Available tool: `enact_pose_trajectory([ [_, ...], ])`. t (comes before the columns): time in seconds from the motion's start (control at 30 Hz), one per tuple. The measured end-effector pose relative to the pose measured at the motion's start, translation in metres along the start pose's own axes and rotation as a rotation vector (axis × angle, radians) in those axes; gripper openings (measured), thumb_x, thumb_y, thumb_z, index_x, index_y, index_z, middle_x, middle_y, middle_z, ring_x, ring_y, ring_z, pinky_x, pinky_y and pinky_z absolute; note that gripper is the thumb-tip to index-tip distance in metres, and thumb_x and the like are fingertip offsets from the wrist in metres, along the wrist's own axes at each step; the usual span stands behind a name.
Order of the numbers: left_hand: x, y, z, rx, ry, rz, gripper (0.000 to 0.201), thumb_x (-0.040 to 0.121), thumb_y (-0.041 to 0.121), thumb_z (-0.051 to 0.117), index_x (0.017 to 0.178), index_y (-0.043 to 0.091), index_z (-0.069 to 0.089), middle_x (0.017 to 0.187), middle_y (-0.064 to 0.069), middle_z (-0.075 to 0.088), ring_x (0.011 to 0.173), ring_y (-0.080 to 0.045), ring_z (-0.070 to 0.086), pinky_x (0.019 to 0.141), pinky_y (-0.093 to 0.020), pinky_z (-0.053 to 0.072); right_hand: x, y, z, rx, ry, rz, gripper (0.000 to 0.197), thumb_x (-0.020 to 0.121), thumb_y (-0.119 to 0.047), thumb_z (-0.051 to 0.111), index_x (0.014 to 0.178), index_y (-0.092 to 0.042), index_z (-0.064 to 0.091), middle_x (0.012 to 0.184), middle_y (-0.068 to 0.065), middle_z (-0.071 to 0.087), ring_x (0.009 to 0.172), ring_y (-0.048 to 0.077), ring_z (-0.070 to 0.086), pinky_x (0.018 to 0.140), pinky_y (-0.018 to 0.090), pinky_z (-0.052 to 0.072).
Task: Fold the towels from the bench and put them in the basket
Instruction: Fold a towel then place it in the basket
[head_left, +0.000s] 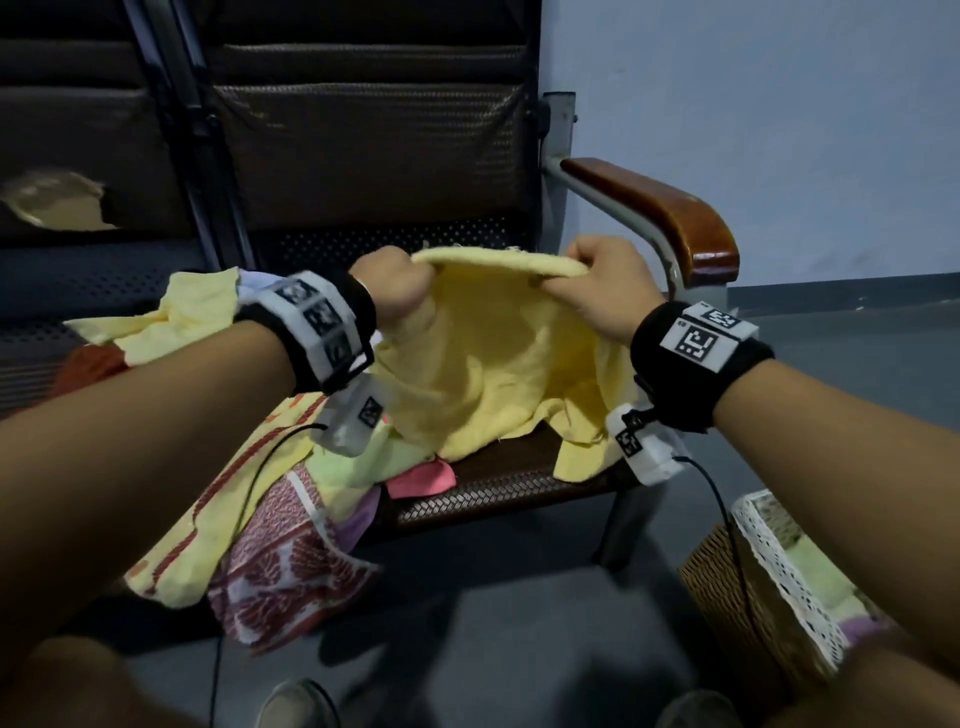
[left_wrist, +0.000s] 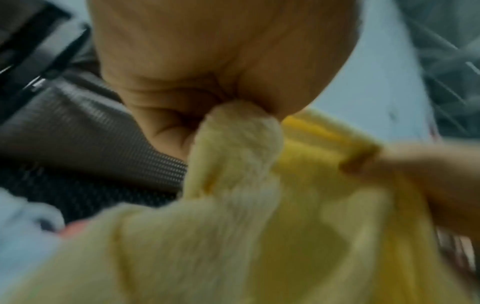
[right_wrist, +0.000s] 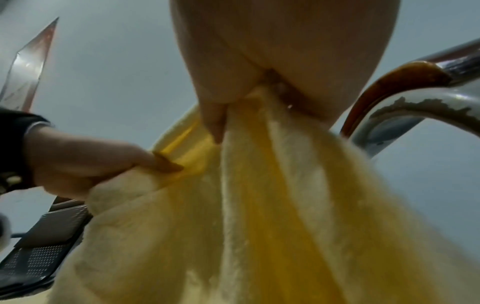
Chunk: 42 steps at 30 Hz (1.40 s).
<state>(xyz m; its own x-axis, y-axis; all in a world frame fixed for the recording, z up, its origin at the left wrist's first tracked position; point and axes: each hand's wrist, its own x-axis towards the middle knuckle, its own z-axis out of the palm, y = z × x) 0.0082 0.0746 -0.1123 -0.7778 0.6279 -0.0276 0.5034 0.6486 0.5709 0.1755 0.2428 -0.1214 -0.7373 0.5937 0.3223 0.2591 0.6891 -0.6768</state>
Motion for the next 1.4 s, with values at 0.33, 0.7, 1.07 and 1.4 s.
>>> enact_pose_trajectory([
  [0.33,-0.007,0.031,-0.008,-0.921,0.076,0.023,0.014,0.089,-0.003,0.063,0.084,0.010,0.060,0.078,-0.010,0.064,0.068,-0.018,0.069,0.062,-0.028,0.059,-0.024,-0.031,0.011,0.147,-0.070,-0.312,0.023,0.094,-0.030,0.065,0.105,-0.020,0.048,0.061,-0.017,0.053,0.053,0.001,0.046,0.054,0.015,0.036],
  [0.7,-0.011,0.030,-0.004,-0.852,0.121,0.035,0.030,0.092,-0.007,0.038,0.109,0.006,0.058,0.095,-0.018,0.064,0.080,-0.029,0.069,0.066,-0.039,0.062,-0.033,-0.012,0.016,-0.376,-0.454,-0.145,0.031,0.094,-0.016,0.051,0.083,-0.034,0.073,0.098,-0.009,0.070,0.092,0.011,0.065,0.084,0.031,0.055],
  [1.07,-0.019,0.032,0.013,-0.878,0.021,0.113,0.010,0.092,0.010,0.059,0.087,0.008,0.067,0.088,-0.014,0.072,0.079,-0.025,0.073,0.060,-0.030,0.058,-0.032,-0.028,0.046,-0.244,-0.302,-0.031,0.057,0.075,-0.078,0.049,0.084,-0.026,0.069,0.078,-0.006,0.068,0.073,0.013,0.064,0.062,0.029,0.050],
  [1.4,-0.007,0.022,-0.007,-1.036,0.173,0.226,0.027,0.094,0.004,0.058,0.071,0.015,0.047,0.084,-0.016,0.064,0.076,-0.023,0.072,0.062,-0.035,0.060,-0.017,0.011,0.054,-0.098,-0.186,0.194,0.042,0.098,-0.032,0.053,0.059,-0.015,0.052,0.061,0.001,0.053,0.057,0.019,0.053,0.050,0.025,0.035],
])
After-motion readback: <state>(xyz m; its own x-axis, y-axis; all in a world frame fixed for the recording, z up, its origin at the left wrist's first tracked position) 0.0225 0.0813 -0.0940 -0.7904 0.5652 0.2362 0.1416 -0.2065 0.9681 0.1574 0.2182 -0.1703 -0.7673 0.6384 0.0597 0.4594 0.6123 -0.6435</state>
